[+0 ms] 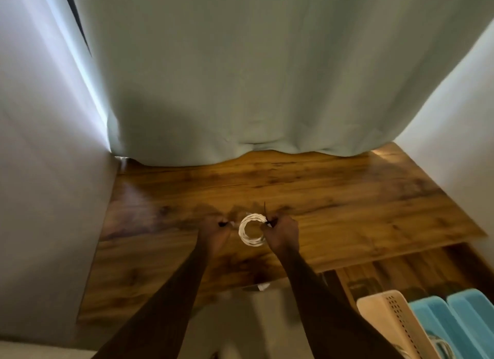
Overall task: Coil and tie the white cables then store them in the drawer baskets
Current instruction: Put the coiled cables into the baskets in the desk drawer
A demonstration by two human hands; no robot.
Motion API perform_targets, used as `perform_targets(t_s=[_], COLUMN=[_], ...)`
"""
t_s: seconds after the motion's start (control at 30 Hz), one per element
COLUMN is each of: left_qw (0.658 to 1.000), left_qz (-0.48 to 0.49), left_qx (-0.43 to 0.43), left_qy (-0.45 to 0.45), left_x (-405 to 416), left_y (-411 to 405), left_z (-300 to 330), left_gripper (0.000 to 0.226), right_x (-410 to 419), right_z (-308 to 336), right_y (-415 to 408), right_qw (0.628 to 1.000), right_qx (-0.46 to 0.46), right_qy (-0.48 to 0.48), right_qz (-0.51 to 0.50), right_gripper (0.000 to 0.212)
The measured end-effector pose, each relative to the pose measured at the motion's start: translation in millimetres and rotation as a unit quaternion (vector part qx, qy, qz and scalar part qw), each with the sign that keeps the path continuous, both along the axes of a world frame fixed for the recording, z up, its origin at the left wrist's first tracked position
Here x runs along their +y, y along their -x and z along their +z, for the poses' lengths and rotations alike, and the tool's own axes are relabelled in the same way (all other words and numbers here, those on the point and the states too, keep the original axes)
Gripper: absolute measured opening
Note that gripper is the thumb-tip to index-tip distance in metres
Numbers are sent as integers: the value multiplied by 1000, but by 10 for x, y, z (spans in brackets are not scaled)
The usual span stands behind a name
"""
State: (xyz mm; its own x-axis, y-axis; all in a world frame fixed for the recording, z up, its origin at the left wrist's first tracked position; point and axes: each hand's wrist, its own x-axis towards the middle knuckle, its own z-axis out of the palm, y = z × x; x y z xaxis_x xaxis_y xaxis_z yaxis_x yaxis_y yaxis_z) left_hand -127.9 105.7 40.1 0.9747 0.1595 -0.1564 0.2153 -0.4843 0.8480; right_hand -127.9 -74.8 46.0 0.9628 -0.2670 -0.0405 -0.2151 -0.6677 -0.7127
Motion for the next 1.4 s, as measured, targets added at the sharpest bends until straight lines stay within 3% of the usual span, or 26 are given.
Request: perform_targets(t_s=[0.23, 0.77, 0.9, 1.4], left_qw=[999, 985, 977, 944], left_qz=[-38, -165, -213, -327], left_qx=[-21, -36, -19, -25], left_qy=[22, 28, -17, 16], left_x=[-916, -3394, -3894, -6150], left_y=[443, 2294, 2431, 2019], left_z=[50, 76, 47, -403], left_gripper=[33, 47, 29, 45], right_x=[-898, -3158, -3602, -5746], right_z=[120, 127, 84, -54], right_y=[720, 3020, 3269, 3366], right_qw=[998, 975, 967, 913], right_qx=[-5, 3, 6, 42], right_qy=[-7, -21, -32, -45], right_qz=[-60, -221, -255, -403], right_gripper=[19, 31, 31, 25])
